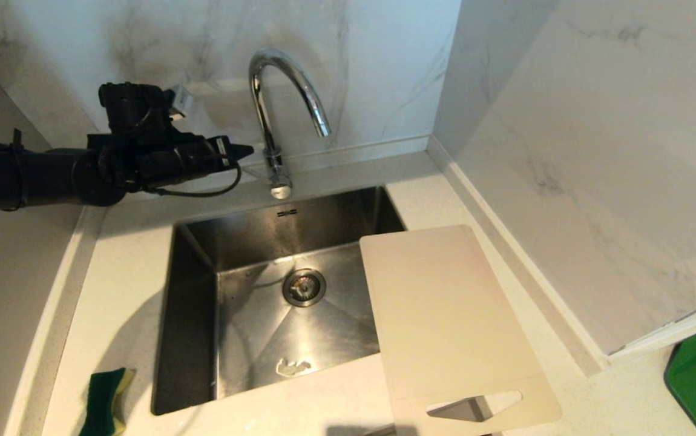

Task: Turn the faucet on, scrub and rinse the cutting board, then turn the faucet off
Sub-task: Turn on the tap

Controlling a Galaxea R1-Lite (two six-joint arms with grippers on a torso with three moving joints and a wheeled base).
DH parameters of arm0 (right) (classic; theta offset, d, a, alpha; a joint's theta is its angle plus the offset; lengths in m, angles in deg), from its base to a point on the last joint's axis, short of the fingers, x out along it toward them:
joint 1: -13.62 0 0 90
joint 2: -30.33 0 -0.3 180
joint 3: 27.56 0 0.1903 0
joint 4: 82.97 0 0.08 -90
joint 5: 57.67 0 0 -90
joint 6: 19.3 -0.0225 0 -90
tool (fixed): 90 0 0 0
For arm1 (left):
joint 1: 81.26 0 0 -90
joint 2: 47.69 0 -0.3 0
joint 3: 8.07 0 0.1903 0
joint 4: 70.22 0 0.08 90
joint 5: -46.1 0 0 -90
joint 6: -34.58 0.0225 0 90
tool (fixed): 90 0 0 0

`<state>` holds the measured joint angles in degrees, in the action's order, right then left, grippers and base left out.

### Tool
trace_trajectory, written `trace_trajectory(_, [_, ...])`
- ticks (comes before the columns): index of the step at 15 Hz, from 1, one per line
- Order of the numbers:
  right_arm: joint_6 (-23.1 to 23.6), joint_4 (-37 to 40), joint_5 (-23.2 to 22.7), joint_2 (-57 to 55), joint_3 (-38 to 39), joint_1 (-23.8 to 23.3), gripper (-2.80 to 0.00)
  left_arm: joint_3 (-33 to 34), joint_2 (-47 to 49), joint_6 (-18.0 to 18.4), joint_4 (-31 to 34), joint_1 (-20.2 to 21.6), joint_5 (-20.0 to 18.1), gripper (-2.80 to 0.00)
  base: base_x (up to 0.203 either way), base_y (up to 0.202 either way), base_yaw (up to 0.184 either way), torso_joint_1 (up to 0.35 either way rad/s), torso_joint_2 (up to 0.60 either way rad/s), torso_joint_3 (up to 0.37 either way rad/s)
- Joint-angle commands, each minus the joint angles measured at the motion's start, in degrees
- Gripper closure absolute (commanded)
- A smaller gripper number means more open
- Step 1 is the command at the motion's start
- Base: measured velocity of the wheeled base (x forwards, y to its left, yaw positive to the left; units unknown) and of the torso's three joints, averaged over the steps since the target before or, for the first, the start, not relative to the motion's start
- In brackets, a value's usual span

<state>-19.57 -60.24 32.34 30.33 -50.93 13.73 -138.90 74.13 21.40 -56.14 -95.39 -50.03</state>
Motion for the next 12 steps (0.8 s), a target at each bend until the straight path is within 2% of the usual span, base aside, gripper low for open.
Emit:
trace_trajectory(1, [0.0,-0.1,0.0,-0.1,0.0,0.0,0.00,-3.4,1.9,1.3,2.7,-1.2,4.9,-2.80,0.000,0.000,0.000,0.000,0.00,0.000])
trace_trajectory(3, [0.0,0.0,0.0,0.0,0.1,0.1,0.00,-4.1,2.2,5.7,5.5,-2.4,10.7,-2.80,0.000,0.000,0.000,0.000,0.00,0.000])
trace_trajectory(5, [0.0,0.0,0.0,0.0,0.0,0.0,0.00,-4.4,2.8,8.6,5.5,-4.3,17.9,-2.80,0.000,0.000,0.000,0.000,0.00,0.000])
trace_trajectory(6, [0.0,0.0,0.0,0.0,0.0,0.0,0.00,-4.4,3.0,9.9,5.5,-5.2,20.0,-2.80,0.000,0.000,0.000,0.000,0.00,0.000])
trace_trajectory(9, [0.0,0.0,0.0,0.0,0.1,0.0,0.00,-4.5,2.7,10.6,5.6,-6.4,24.3,-2.80,0.000,0.000,0.000,0.000,0.00,0.000])
trace_trajectory(12, [0.0,0.0,0.0,0.0,0.0,0.0,0.00,-4.6,3.0,10.0,5.3,-7.0,30.4,-2.80,0.000,0.000,0.000,0.000,0.00,0.000])
